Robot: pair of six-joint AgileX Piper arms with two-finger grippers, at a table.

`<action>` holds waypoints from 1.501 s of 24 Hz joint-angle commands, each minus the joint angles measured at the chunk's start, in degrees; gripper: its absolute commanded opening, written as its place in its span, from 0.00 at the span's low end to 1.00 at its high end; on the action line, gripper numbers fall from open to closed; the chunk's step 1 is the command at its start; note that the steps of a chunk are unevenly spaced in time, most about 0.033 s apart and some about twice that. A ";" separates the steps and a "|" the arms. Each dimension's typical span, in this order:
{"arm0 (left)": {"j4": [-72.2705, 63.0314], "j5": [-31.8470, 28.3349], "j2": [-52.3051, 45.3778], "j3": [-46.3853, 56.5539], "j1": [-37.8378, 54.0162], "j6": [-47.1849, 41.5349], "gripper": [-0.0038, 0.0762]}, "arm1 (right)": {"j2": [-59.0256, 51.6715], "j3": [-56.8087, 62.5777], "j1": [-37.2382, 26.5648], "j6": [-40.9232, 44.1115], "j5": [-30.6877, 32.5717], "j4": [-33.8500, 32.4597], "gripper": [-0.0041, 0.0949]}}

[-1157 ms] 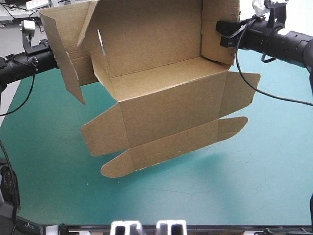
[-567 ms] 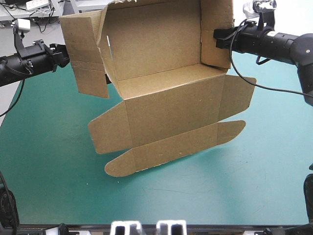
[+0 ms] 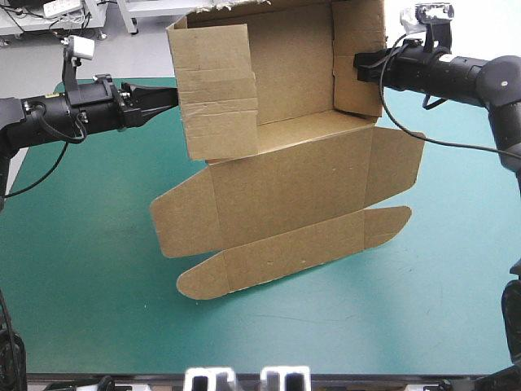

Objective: Fold the box

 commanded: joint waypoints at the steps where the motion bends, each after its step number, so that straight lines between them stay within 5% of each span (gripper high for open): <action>1: -2.08 -1.26 -1.97 -1.73 -2.37 0.33 0.04 | -2.31 -1.69 0.04 1.16 -3.04 3.68 0.02; 5: -1.80 -1.26 -1.97 -1.73 -5.26 0.88 0.18 | -2.31 -1.69 0.04 1.81 -3.04 0.68 0.02; 8: -1.80 -1.49 -1.97 -1.73 -5.22 3.03 0.50 | -2.31 -1.69 0.04 1.81 -3.04 0.54 0.02; 10: -2.48 -0.60 -1.97 -1.73 -5.22 2.25 0.61 | -2.31 -1.69 0.04 1.81 -2.94 0.54 0.02; 13: -3.01 0.28 -1.97 -1.73 -5.22 2.24 0.61 | -2.31 -1.69 0.04 2.06 -2.94 0.54 0.03; 18: 5.19 -9.84 -1.97 -1.73 -5.28 -0.63 0.50 | -2.42 -1.69 0.04 3.41 0.39 0.54 0.04; 30: 14.60 -20.76 0.33 -1.73 -13.24 -0.87 0.46 | -2.52 -1.69 7.62 5.75 -0.62 -4.07 0.04; 33: 19.74 -25.12 1.01 -1.73 -14.24 -6.65 0.33 | -2.52 -1.69 9.34 7.03 -0.67 -5.71 0.04; 36: 23.92 -26.77 1.50 -1.73 -14.24 -12.14 0.03 | -2.52 -1.69 10.32 9.16 0.19 -7.84 0.04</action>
